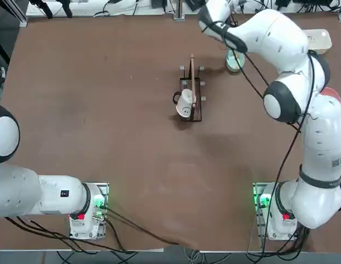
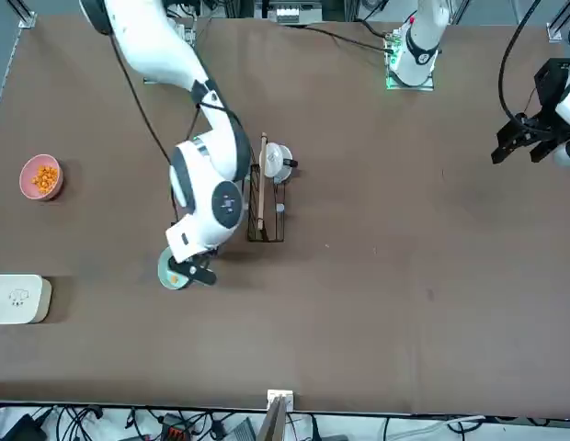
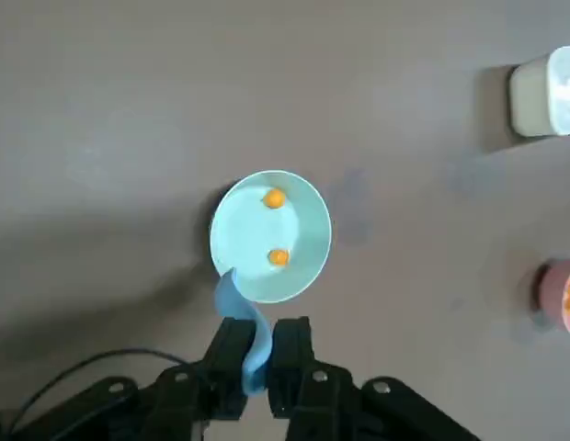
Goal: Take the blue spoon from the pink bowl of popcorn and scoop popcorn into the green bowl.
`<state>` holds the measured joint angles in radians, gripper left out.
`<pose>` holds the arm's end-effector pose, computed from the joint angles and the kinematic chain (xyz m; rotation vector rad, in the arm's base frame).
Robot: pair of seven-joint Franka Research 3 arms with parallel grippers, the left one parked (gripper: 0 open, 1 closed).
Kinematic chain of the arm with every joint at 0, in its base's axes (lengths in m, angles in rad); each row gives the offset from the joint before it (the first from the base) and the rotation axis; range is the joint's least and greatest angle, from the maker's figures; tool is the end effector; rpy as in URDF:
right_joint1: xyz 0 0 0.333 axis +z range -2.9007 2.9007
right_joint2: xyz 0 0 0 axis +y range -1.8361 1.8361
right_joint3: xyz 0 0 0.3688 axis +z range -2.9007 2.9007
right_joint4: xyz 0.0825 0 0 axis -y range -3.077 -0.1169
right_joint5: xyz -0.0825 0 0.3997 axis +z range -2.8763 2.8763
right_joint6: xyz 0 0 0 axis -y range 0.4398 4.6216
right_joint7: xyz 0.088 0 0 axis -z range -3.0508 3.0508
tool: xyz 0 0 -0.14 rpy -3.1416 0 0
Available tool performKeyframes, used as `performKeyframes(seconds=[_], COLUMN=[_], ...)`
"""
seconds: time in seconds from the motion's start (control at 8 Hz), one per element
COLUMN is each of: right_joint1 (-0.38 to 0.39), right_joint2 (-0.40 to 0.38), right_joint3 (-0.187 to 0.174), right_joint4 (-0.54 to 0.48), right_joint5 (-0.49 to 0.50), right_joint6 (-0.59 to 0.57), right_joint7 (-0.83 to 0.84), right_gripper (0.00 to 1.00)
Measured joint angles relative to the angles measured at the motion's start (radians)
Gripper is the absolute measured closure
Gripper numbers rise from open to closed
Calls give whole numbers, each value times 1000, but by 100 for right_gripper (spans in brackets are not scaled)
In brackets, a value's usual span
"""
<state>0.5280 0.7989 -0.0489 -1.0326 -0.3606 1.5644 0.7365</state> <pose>0.7094 0.3267 0.3605 2.6540 -0.2672 0.0150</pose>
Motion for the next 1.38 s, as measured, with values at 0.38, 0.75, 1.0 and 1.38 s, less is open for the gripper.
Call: performKeyframes(seconds=[0.38,0.75,1.0,1.38], right_joint1=[-35,-33,-37,-129], right_joint2=[-34,-41,-55,-225], right_joint3=[0,-2,-5,-26], right_joint4=[-1,-12,-94,-441], right_joint5=[40,-110,-261,-417], right_joint6=[-27,-242,-322,-154], right_joint7=[-64,-216,-234,-235], right_gripper=[87,87,87,87])
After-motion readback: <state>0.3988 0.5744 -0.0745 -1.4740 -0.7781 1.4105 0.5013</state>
